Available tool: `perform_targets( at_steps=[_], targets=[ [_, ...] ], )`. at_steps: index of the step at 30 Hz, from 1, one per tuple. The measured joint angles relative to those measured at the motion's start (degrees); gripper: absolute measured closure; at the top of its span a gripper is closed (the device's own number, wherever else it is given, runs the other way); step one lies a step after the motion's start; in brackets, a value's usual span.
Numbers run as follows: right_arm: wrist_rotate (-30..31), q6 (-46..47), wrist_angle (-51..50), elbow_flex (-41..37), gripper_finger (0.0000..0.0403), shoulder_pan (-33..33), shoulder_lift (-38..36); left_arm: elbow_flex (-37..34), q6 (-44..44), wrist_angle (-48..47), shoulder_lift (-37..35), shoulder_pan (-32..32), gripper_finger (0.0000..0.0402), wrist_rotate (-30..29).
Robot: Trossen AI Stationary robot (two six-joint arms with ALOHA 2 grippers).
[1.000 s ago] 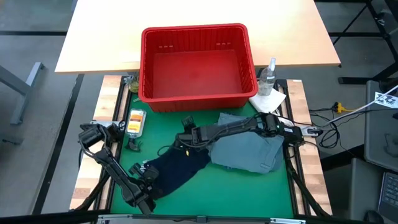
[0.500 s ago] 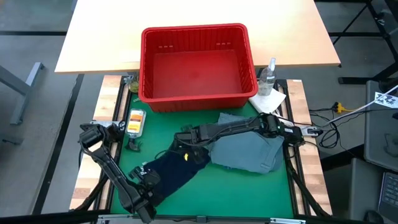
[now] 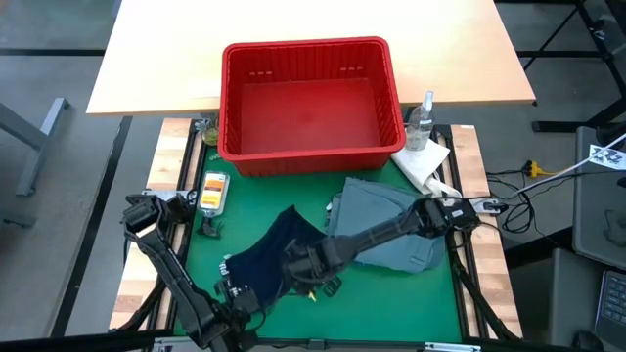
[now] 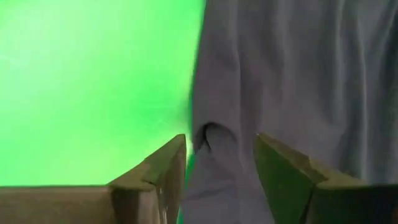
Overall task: Fold Laundry from Bin
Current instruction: Fold the dark blue underwear shorts
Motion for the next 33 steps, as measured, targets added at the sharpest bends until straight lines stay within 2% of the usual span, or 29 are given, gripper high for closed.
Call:
perform_targets(
  at_steps=[3, 6, 13, 18, 27, 33],
  targets=[
    [5.7, -0.6, 0.1, 0.0, 0.0214, 1.7, 0.9, -0.8, 3.7, 3.6, 0.0, -0.1, 0.0381, 0.9],
    [8.5, -0.6, -0.1, 0.0, 0.0214, 2.6, 2.0, -1.7, 4.2, 6.7, 0.0, -0.3, 0.0342, 1.0],
    [9.1, -0.5, 0.9, -2.2, 0.0214, 2.3, 2.5, -3.2, 4.3, 10.8, 0.0, -1.2, 0.0237, 0.8],
    [9.1, -0.5, 3.5, -5.2, 0.0214, 2.0, 2.5, -4.3, 3.9, 11.8, 1.6, -2.1, 0.0193, 0.6],
    [9.6, -0.5, 8.0, -9.1, 0.0214, 1.8, 2.1, -4.6, 3.8, 11.8, 6.0, -2.3, 0.0185, 0.5],
    [9.2, 2.1, 8.4, -9.4, 0.0216, 1.3, 2.1, -4.5, 1.4, 9.6, 7.5, -1.4, 0.0216, 0.6]
  ],
)
